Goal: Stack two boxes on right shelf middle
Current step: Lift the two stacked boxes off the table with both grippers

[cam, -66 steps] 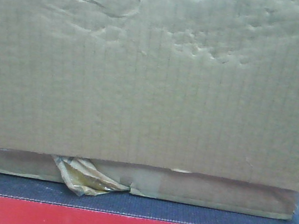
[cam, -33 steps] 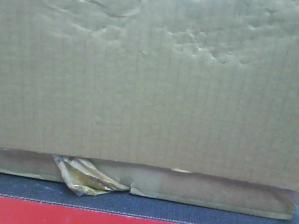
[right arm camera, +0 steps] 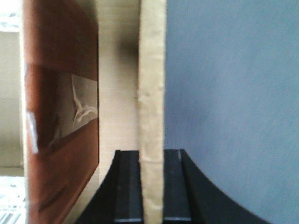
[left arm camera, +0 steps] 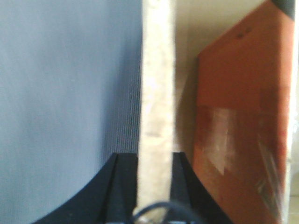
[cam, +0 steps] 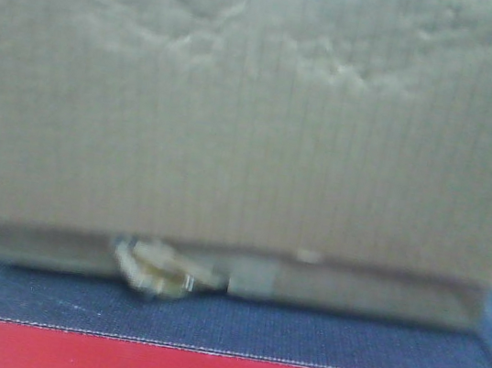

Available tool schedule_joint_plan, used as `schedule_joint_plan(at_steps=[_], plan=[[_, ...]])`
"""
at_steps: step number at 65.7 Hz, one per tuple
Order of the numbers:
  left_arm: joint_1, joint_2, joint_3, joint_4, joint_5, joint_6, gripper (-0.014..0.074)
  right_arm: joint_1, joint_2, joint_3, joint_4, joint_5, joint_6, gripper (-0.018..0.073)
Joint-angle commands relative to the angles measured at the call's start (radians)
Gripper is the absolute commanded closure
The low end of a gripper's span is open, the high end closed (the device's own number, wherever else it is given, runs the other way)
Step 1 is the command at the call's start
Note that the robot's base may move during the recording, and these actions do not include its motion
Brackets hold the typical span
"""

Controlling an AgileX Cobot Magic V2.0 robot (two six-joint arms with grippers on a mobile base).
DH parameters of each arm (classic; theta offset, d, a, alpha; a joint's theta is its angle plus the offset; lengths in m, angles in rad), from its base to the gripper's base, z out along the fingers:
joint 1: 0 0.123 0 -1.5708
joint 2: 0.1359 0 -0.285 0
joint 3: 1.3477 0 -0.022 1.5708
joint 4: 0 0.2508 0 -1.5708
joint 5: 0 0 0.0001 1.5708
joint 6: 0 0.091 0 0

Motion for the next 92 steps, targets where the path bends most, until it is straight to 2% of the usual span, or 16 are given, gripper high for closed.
schedule_joint_plan(at_steps=[1,23,27,31,34,38,45,56,65,75,92], plan=[[0.007,-0.053,-0.008,0.078,-0.124,-0.033,0.0708,0.001,-0.006,-0.044,-0.076,-0.101,0.017,0.0727],[0.085,-0.081,-0.028,0.108,-0.437,-0.03,0.0708,-0.001,-0.006,-0.088,-0.133,-0.415,0.017,0.0727],[0.098,-0.081,-0.046,0.127,-0.47,-0.022,0.0708,-0.001,-0.006,-0.095,-0.165,-0.447,0.017,0.0727],[0.101,-0.081,-0.065,0.186,-0.49,-0.022,0.0708,-0.001,-0.006,-0.107,-0.187,-0.452,0.021,0.0727],[0.099,-0.081,-0.084,0.23,-0.493,-0.022,0.0708,-0.001,-0.006,-0.113,-0.206,-0.452,0.046,0.0727],[0.086,-0.082,-0.109,0.275,-0.485,-0.022,0.0708,-0.001,-0.016,-0.118,-0.278,-0.45,0.129,0.0727],[0.054,-0.092,-0.122,0.285,-0.478,-0.022,0.0708,-0.001,-0.031,-0.118,-0.36,-0.448,0.223,0.0727],[-0.006,-0.112,-0.095,0.293,-0.446,-0.042,0.0708,-0.001,-0.06,-0.102,-0.392,-0.455,0.223,0.0727],[-0.015,-0.154,-0.032,0.328,-0.456,-0.14,0.0708,-0.001,-0.114,-0.016,-0.431,-0.508,0.223,0.0727],[-0.015,-0.181,-0.018,0.398,-0.469,-0.14,0.0708,-0.001,-0.155,0.052,-0.432,-0.585,0.223,0.0727],[-0.015,-0.183,-0.018,0.423,-0.499,-0.127,0.0708,-0.001,-0.155,0.052,-0.432,-0.633,0.223,0.0727]])
